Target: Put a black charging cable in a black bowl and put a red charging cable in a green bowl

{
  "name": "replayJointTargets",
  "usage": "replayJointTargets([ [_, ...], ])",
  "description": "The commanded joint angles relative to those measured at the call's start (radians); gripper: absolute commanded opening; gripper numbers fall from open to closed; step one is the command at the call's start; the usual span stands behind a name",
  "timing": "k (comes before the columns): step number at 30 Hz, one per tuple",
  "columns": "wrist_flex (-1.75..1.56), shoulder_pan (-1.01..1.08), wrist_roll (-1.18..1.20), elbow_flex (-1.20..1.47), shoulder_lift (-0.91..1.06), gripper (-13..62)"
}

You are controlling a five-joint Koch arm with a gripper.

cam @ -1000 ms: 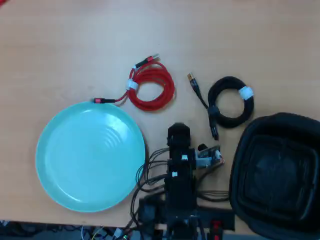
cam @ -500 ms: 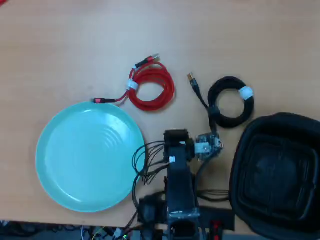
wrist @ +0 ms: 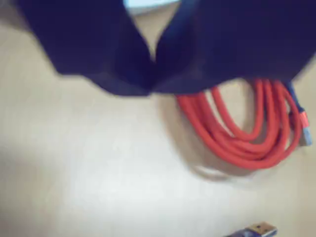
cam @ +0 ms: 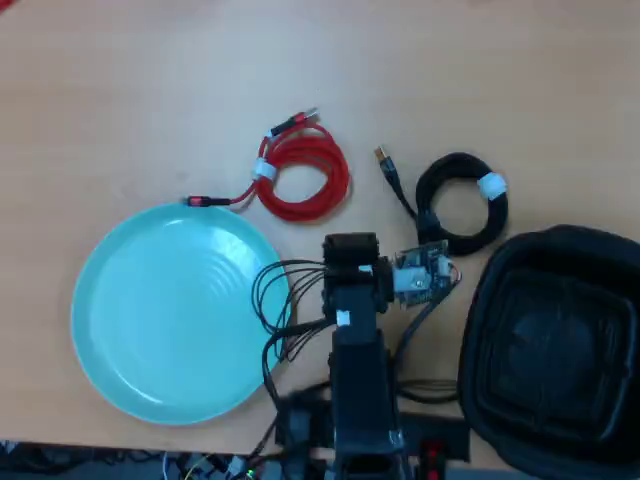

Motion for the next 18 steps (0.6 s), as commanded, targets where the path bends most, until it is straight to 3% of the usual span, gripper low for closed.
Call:
replayJointTargets([
  [1, 0.072, 0.002, -0.012, -0.150, 0.034, -6.5],
  [13, 0.219, 0.204, 0.176, -0.485, -0.160, -6.3],
  [18, 0.207, 0.325, 0.196, -0.486, -0.270, 0.4],
])
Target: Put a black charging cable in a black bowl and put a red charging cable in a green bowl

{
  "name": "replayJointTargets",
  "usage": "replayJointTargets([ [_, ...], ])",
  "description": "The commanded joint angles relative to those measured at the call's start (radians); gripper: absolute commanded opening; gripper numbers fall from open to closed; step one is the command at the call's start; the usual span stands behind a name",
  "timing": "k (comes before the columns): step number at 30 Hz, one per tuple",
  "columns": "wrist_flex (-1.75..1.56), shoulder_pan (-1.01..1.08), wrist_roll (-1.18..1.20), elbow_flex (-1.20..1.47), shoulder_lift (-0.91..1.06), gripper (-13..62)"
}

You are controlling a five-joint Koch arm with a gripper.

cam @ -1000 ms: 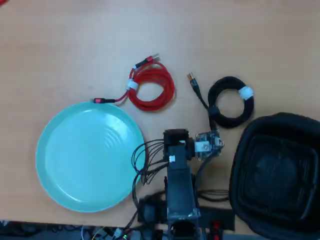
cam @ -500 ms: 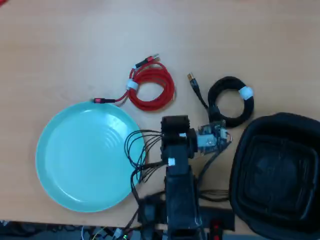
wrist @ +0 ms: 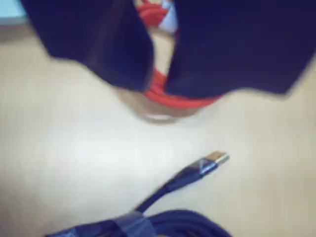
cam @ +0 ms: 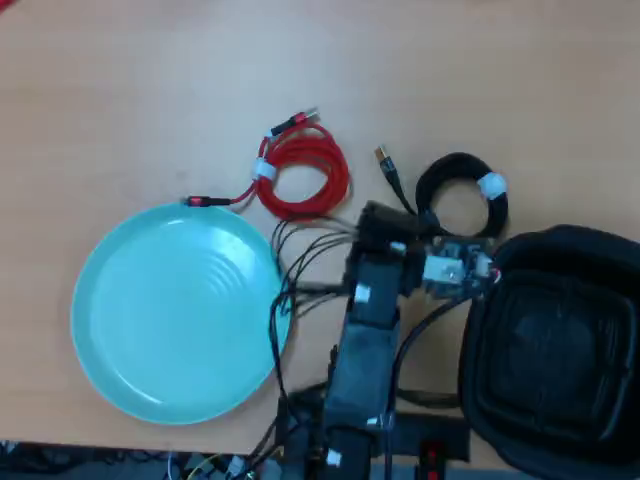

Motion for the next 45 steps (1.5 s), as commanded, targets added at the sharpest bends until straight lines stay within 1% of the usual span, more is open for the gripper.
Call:
replayJointTargets([
  [1, -0.014, 0.049, 0.037, -0.081, -0.058, 1.2],
  [3, -0.020, 0.100, 0.121, -0.081, -0.083, 1.4],
  [7, -0.043, 0.146, 0.431, -0.063, -0.091, 2.1],
  [9, -0.048, 0.152, 0.488, -0.052, -0.092, 2.8],
  [14, -0.081, 0.206, 0.400, -0.003, -0.147, 5.9],
  [22, -0.187, 0.229, 0.376, 0.029, -0.345, 7.1],
  [24, -0.204, 0.229, 0.359, 0.025, -0.382, 10.4],
  [29, -0.216, 0.230, 0.342, 0.021, -0.414, 21.4],
  [37, -0.215, 0.258, 0.344, 0.035, -0.472, 31.9],
  [40, -0.216, 0.258, 0.345, 0.034, -0.517, 34.7],
  [45, -0.215, 0.258, 0.345, 0.038, -0.563, 36.4],
])
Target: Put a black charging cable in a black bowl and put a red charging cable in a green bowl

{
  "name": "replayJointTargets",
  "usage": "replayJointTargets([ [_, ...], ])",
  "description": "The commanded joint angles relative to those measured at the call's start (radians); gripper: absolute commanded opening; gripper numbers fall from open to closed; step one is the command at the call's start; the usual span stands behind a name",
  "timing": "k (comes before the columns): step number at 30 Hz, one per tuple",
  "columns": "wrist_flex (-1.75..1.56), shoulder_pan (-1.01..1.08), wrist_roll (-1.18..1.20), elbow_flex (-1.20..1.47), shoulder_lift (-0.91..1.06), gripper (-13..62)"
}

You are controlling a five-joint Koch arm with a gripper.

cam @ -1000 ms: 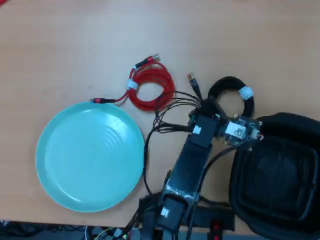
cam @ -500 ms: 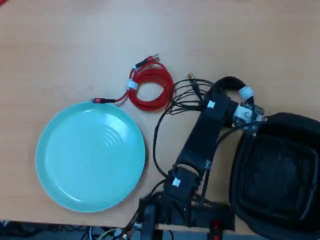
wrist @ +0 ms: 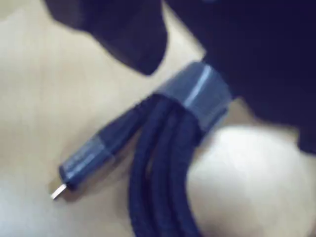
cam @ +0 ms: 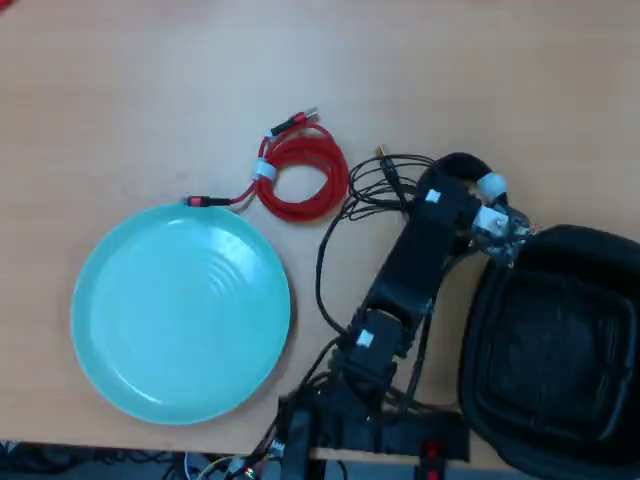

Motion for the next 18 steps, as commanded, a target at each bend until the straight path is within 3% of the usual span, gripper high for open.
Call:
replayJointTargets([
  [1, -0.018, 0.003, -0.008, -0.021, -0.020, 36.3],
  [18, -0.017, -0.023, -0.002, -0.023, -0.155, 35.3],
])
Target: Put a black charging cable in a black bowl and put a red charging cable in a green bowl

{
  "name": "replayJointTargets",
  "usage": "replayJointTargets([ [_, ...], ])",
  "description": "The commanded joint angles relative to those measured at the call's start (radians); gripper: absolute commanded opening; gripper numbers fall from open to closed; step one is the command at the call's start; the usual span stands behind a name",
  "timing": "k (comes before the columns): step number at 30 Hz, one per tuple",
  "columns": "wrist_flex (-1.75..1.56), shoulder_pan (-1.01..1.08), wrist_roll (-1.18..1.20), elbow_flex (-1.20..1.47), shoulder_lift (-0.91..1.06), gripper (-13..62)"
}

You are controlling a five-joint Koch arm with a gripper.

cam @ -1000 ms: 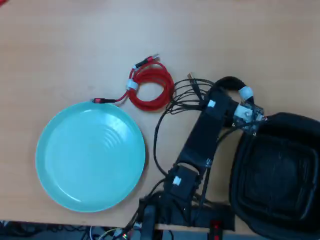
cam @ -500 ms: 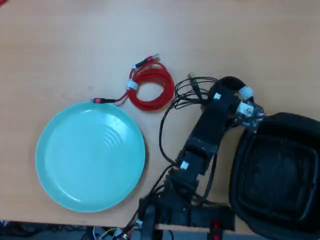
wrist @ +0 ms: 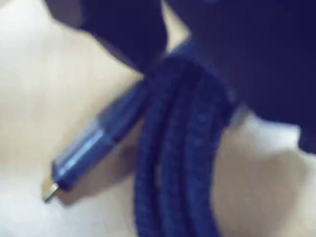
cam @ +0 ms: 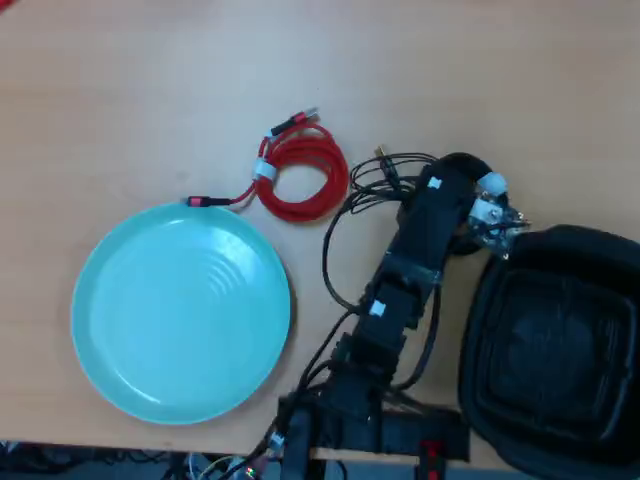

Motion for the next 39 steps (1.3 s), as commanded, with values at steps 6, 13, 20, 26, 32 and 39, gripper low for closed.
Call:
replayJointTargets([
  [6, -0.011, -0.009, -0.002, -0.034, -0.029, 33.9],
  [13, -0.011, -0.011, -0.002, -0.035, -0.029, 0.9],
  [20, -0.009, -0.023, 0.003, -0.044, -0.018, -6.2],
  [26, 0.002, -0.064, 0.067, -0.120, 0.072, -6.2],
  [32, 0.003, -0.067, 0.061, -0.121, 0.169, -6.3],
  [39, 0.003, -0.086, 0.058, -0.110, 0.413, -6.2],
])
